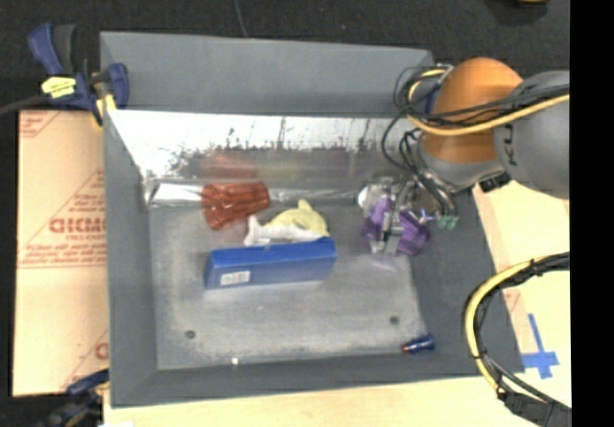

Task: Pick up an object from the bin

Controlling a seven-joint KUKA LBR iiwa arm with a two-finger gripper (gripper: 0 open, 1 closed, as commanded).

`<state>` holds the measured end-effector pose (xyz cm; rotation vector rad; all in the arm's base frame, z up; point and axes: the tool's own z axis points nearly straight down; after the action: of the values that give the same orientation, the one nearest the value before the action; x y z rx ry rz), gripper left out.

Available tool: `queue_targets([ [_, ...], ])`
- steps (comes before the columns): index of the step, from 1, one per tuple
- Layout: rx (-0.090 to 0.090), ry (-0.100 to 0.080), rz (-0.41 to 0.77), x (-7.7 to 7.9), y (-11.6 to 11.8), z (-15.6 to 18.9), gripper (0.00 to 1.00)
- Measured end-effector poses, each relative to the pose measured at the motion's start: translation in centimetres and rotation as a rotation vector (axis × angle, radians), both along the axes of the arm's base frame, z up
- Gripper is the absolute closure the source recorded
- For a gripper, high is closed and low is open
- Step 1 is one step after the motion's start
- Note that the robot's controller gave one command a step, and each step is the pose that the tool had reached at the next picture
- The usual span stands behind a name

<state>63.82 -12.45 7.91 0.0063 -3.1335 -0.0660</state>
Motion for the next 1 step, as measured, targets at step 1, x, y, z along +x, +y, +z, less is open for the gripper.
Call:
queue_targets([
  [1,-0.025,-0.025,0.003,-1.34,0.92,-0.2,1.0],
])
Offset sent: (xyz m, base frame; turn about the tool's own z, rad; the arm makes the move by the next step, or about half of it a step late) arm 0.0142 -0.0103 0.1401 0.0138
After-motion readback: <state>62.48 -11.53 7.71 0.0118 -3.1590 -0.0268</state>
